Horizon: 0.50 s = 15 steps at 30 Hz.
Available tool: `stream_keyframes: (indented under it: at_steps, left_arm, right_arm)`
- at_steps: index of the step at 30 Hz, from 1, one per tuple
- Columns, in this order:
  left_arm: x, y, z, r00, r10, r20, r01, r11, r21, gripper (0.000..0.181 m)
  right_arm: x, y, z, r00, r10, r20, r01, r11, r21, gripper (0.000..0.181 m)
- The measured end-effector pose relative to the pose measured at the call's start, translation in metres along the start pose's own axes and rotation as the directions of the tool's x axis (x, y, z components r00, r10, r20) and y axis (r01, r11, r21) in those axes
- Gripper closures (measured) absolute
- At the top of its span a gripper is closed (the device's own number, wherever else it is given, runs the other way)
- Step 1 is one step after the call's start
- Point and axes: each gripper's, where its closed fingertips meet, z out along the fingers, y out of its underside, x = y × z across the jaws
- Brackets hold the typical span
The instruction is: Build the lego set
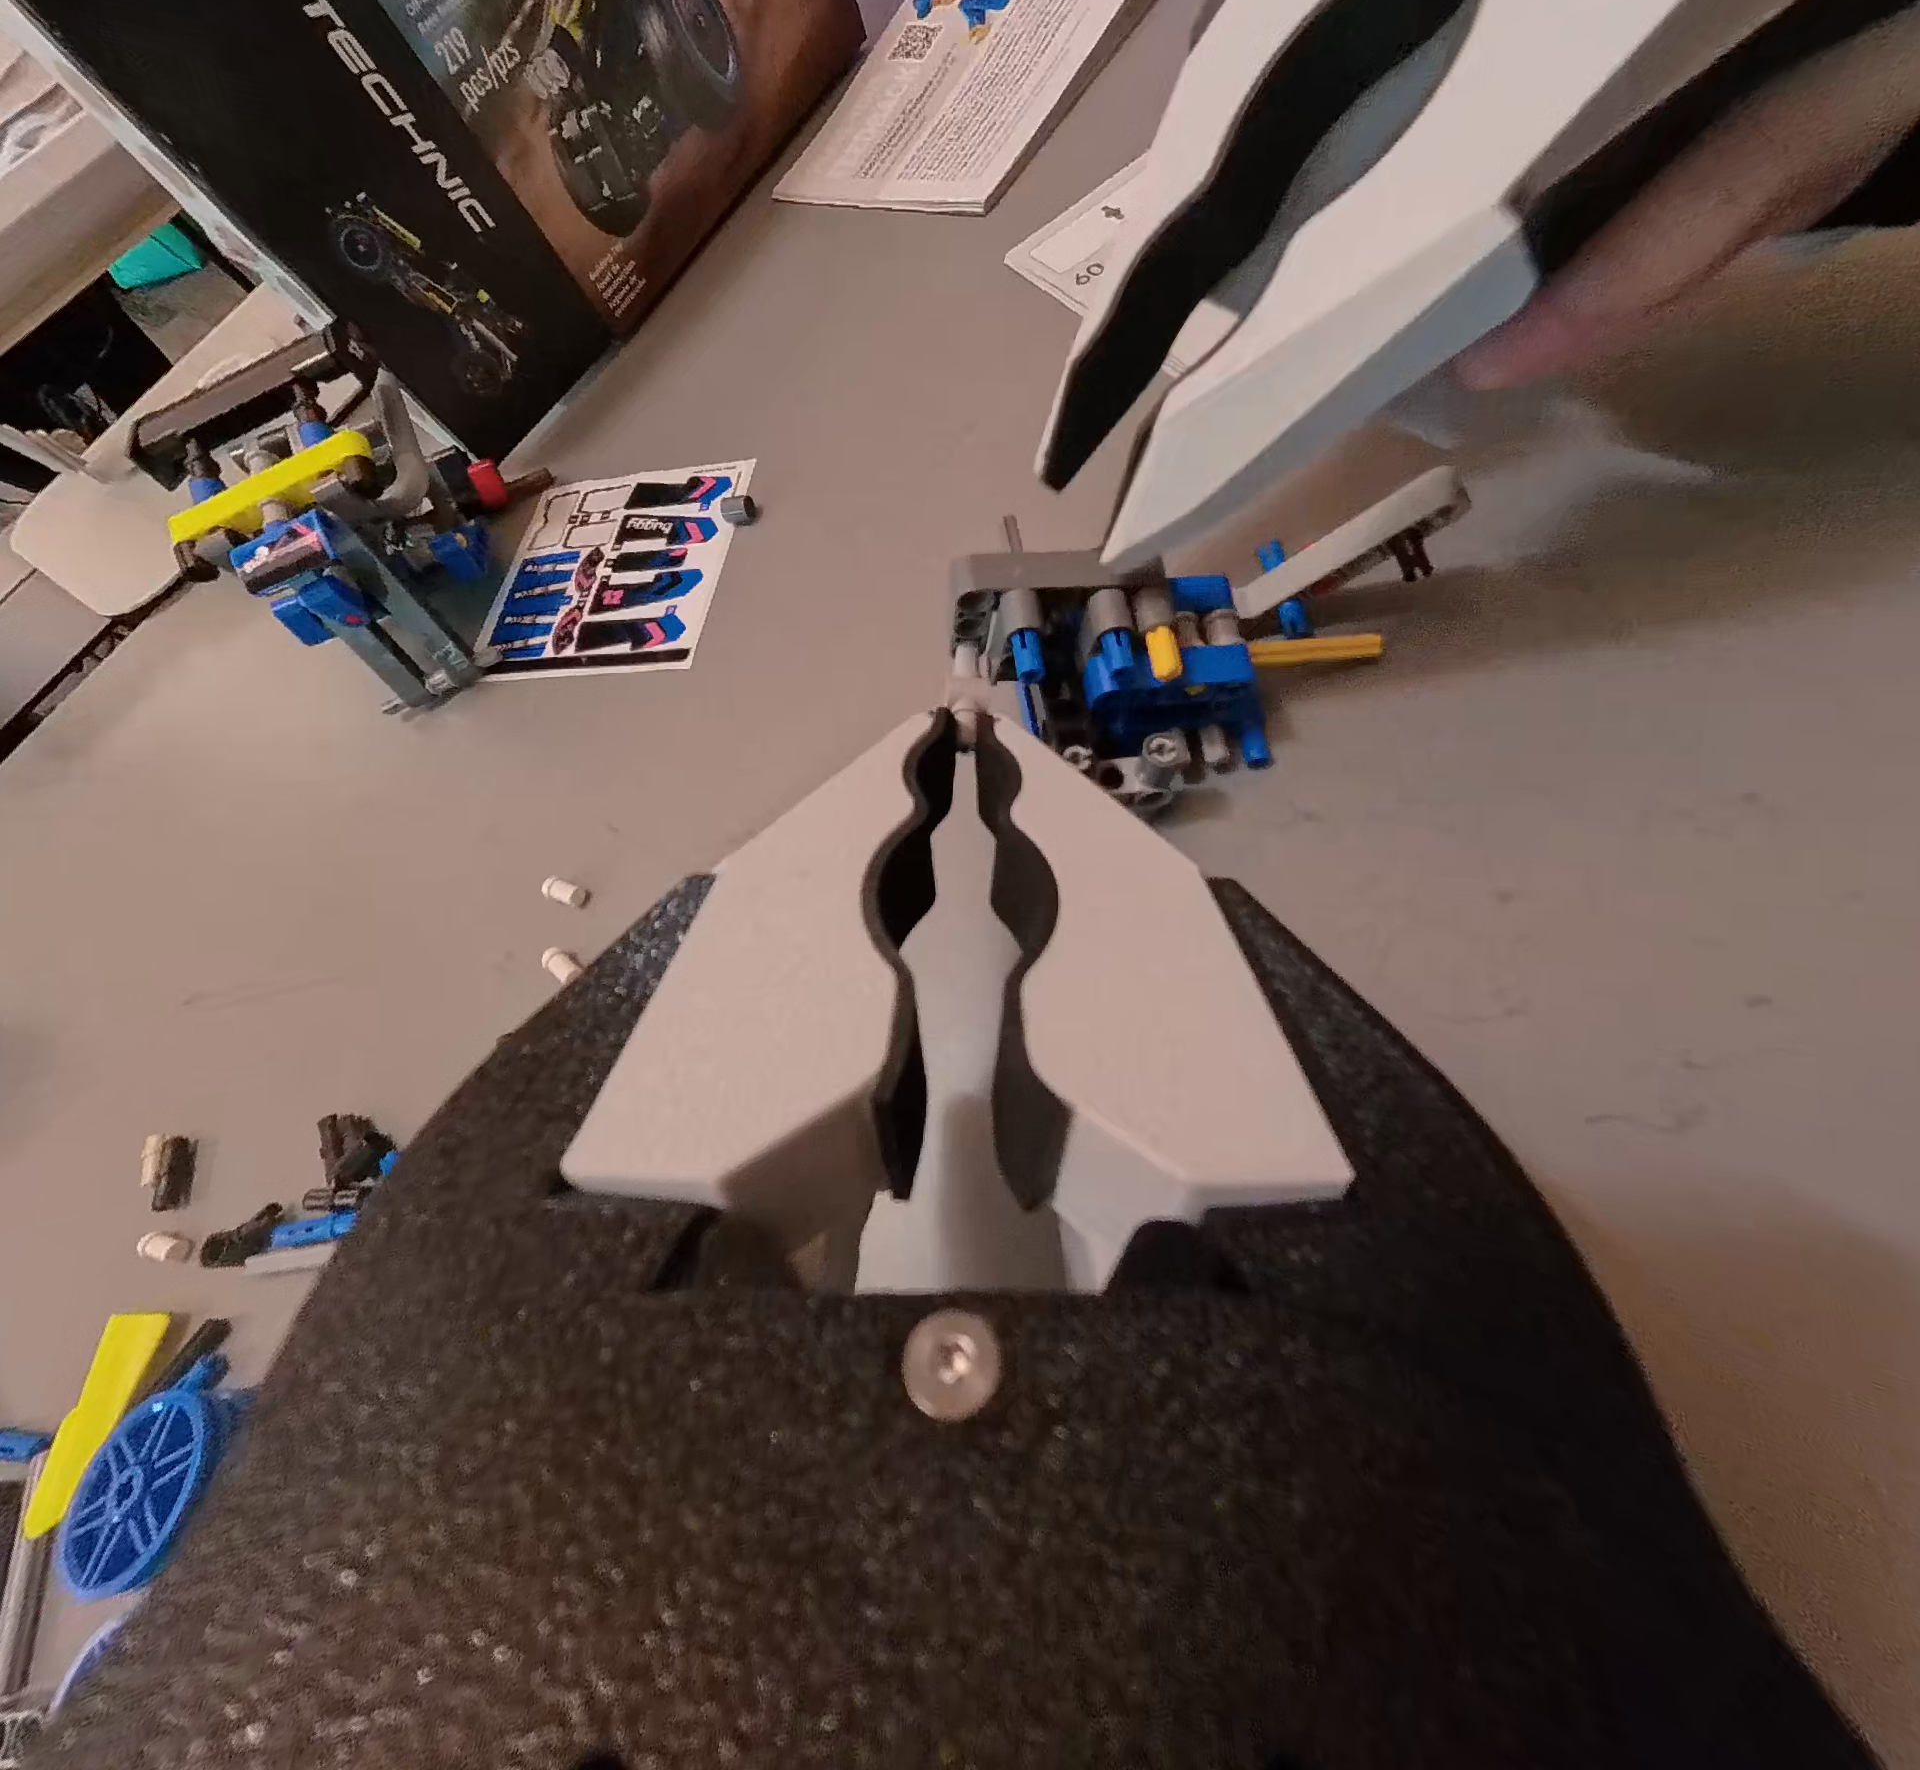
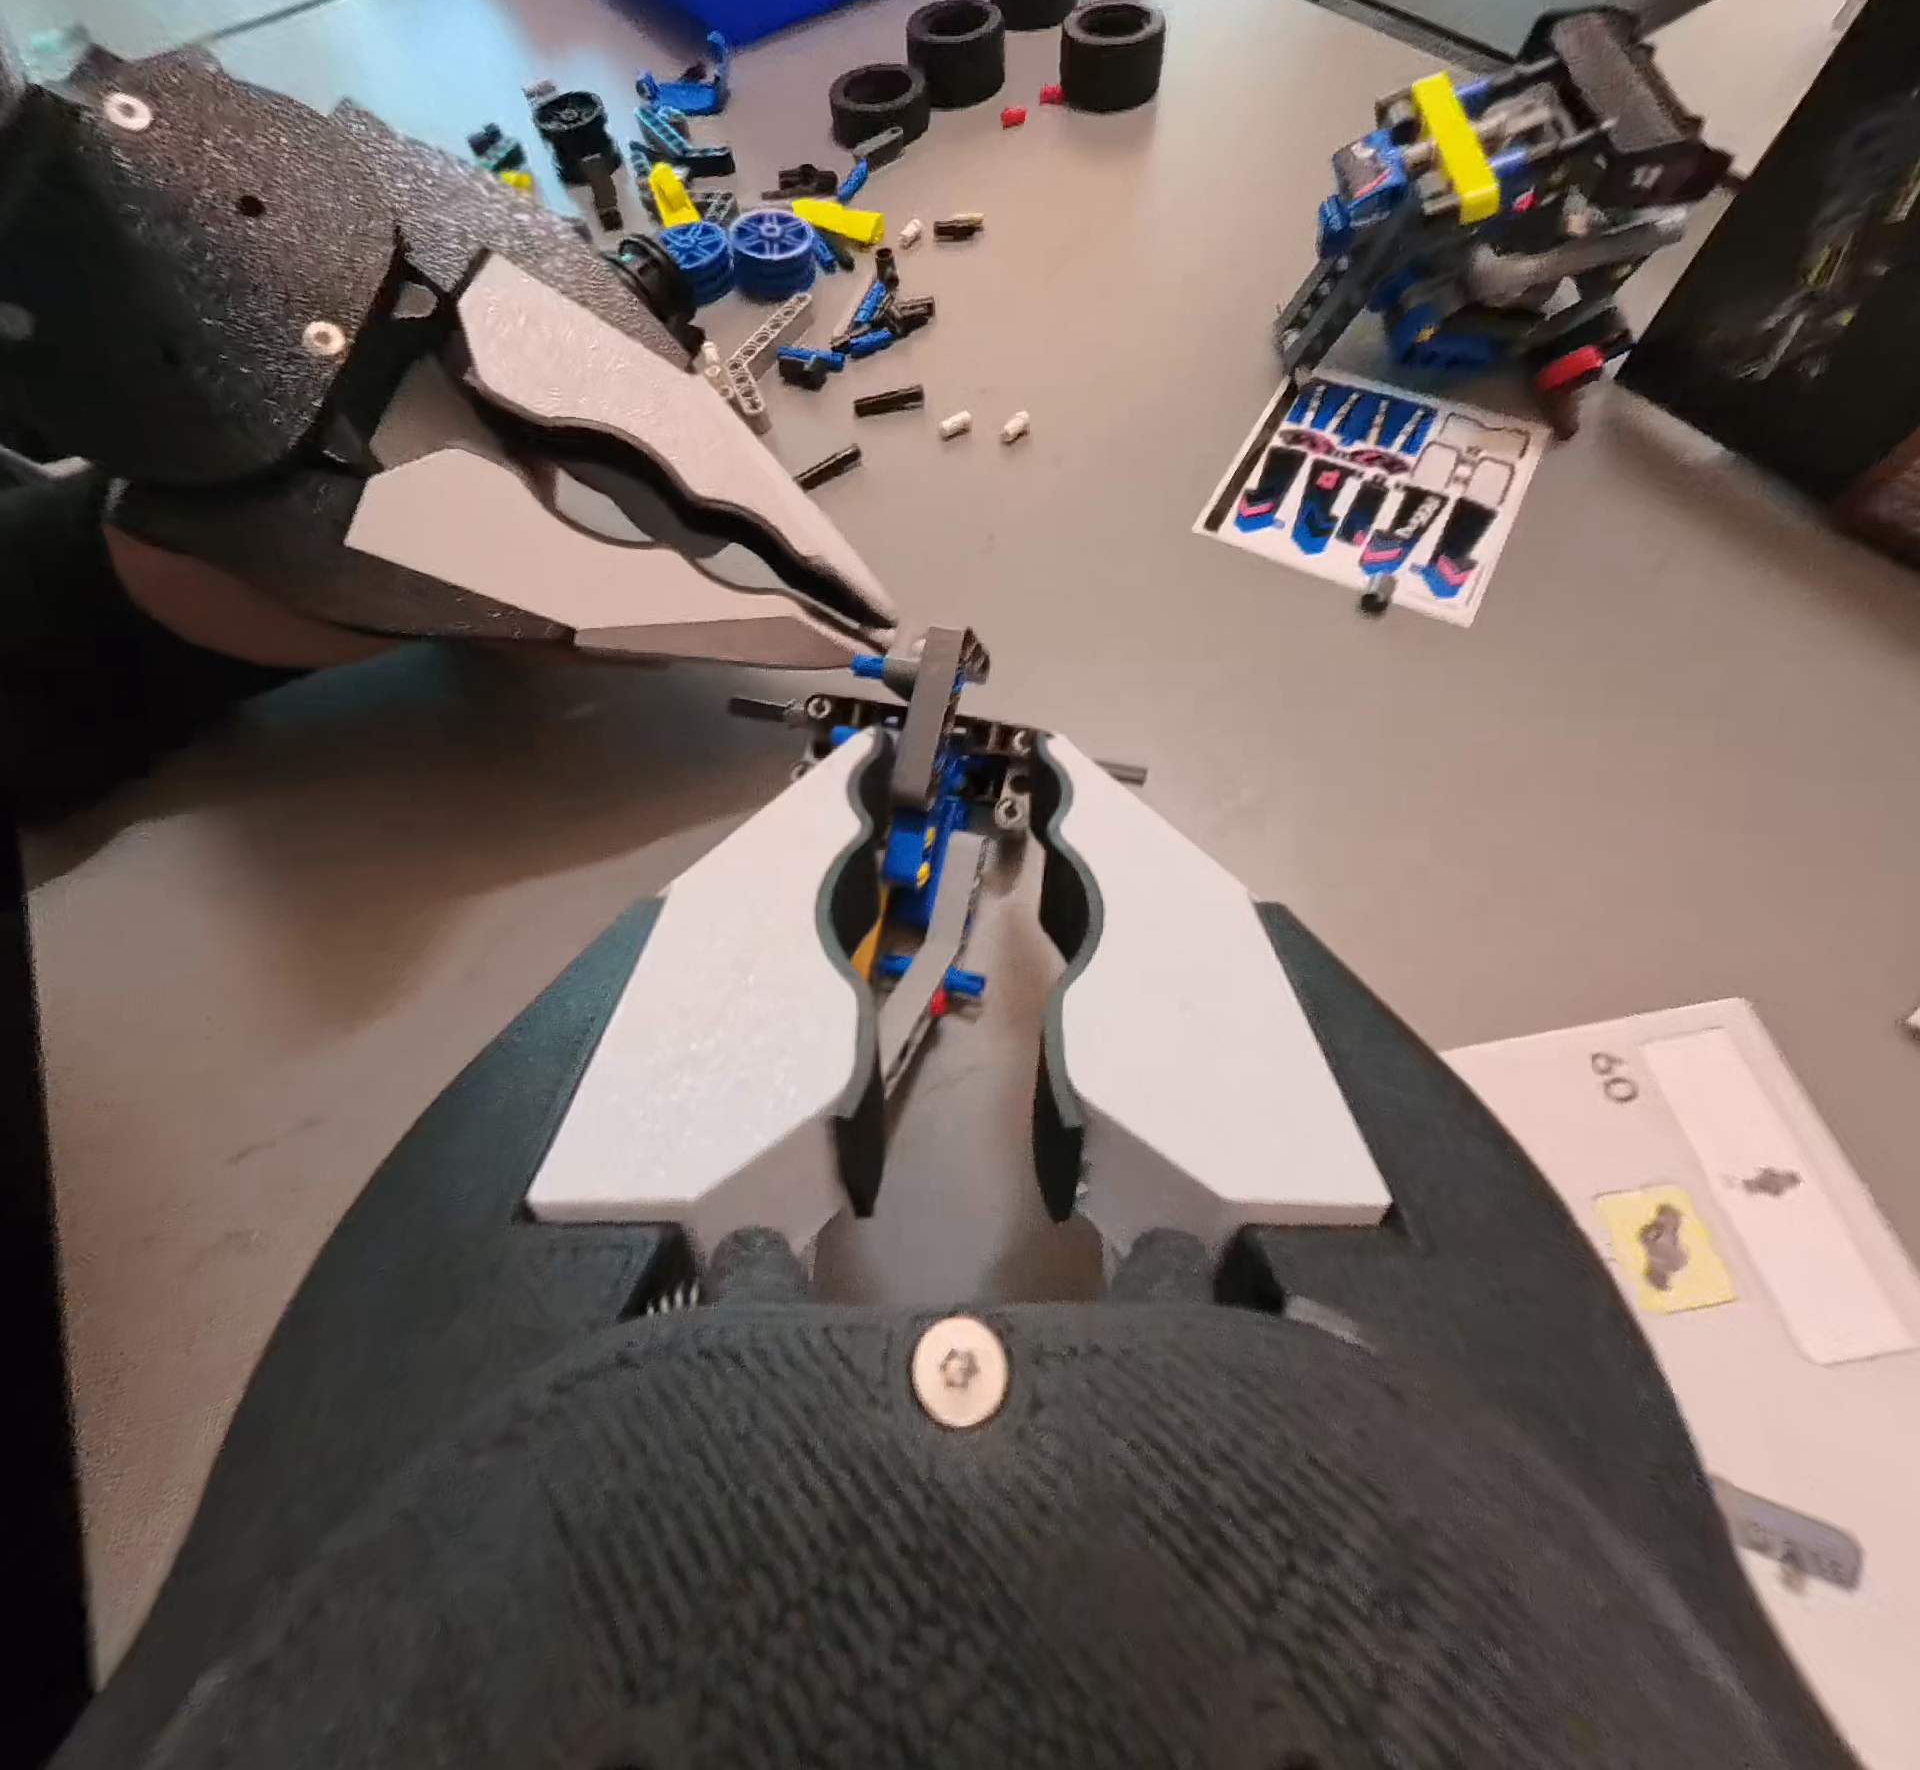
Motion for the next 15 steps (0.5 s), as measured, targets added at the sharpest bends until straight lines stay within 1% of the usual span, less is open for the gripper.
stream_keyframes:
  at_steps: [2,4,7,10,13,15]
  left_arm:
    - [0.000,0.001,0.001,1.000,0.002,0.003,-0.002,1.000,-0.008,0.180]
    - [0.001,0.000,0.001,1.000,0.008,0.003,-0.008,1.000,-0.007,0.180]
    - [0.001,0.001,0.001,1.000,0.015,0.006,-0.015,1.000,-0.011,0.180]
    - [0.001,0.001,0.001,1.000,0.017,0.010,-0.016,1.000,-0.014,0.180]
    - [0.000,0.000,0.000,1.000,0.021,0.013,-0.021,1.000,-0.005,0.180]
    - [0.001,0.000,0.000,0.999,0.028,0.016,-0.028,1.000,-0.006,0.180]
  right_arm:
    - [0.001,0.003,0.008,0.999,-0.037,0.003,0.037,0.998,-0.048,0.161]
    - [-0.002,-0.001,0.013,0.999,-0.047,0.023,0.048,0.998,-0.044,0.161]
    - [-0.004,0.002,0.018,0.997,-0.065,0.042,0.068,0.995,-0.073,0.166]
    - [-0.005,0.003,0.021,0.998,-0.059,0.031,0.061,0.995,-0.080,0.171]
    - [-0.004,0.003,0.022,0.998,-0.057,0.029,0.060,0.995,-0.080,0.172]
    - [-0.005,0.003,0.022,0.998,-0.019,0.052,0.022,0.998,-0.057,0.172]
